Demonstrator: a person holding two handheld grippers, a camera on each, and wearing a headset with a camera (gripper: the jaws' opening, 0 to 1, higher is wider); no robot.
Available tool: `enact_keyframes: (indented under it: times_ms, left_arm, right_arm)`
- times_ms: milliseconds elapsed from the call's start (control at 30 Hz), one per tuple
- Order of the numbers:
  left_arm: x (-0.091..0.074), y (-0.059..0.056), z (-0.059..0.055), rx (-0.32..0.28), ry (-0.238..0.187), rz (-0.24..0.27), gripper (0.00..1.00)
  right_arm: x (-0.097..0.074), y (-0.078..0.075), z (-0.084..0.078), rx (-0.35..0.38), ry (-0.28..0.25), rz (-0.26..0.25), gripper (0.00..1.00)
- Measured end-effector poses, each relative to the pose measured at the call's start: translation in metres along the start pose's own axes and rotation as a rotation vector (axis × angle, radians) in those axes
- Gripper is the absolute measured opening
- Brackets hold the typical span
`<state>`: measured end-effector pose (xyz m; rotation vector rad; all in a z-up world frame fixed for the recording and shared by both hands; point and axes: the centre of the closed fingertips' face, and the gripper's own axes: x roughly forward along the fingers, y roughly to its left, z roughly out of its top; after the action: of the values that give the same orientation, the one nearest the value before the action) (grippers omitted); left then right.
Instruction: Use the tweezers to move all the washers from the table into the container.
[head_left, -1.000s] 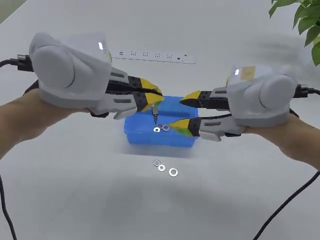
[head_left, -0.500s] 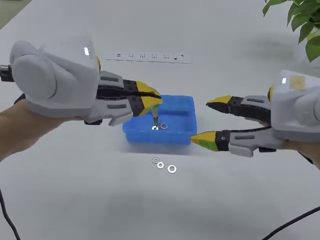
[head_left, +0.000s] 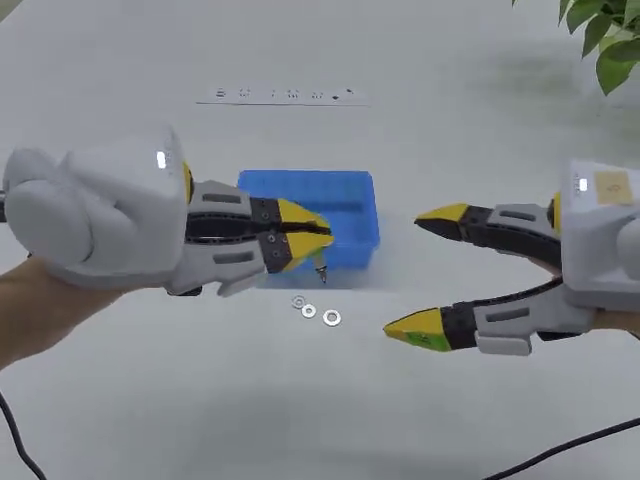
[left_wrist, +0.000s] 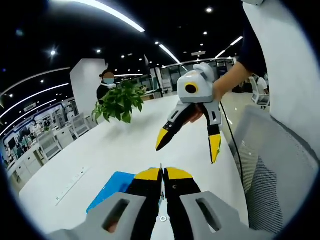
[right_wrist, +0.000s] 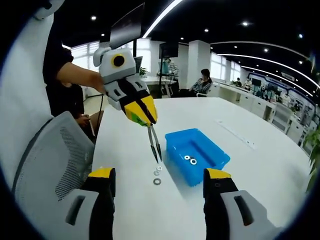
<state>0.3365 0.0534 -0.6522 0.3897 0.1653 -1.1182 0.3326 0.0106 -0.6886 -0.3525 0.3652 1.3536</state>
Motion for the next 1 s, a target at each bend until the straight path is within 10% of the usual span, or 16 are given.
enact_keyframes:
  times_ms: [467, 1000]
  left_arm:
    - [0.015, -0.014, -0.021, -0.027, 0.017, -0.043, 0.06]
    - [0.03, -0.017, -0.04, -0.064, 0.044, -0.06, 0.06]
  right_arm:
    - [0.001, 0.04, -0.025, 0.027, 0.042, 0.117, 1.0]
    - [0.003, 0.045, -0.042, 0.083, 0.052, 0.144, 1.0]
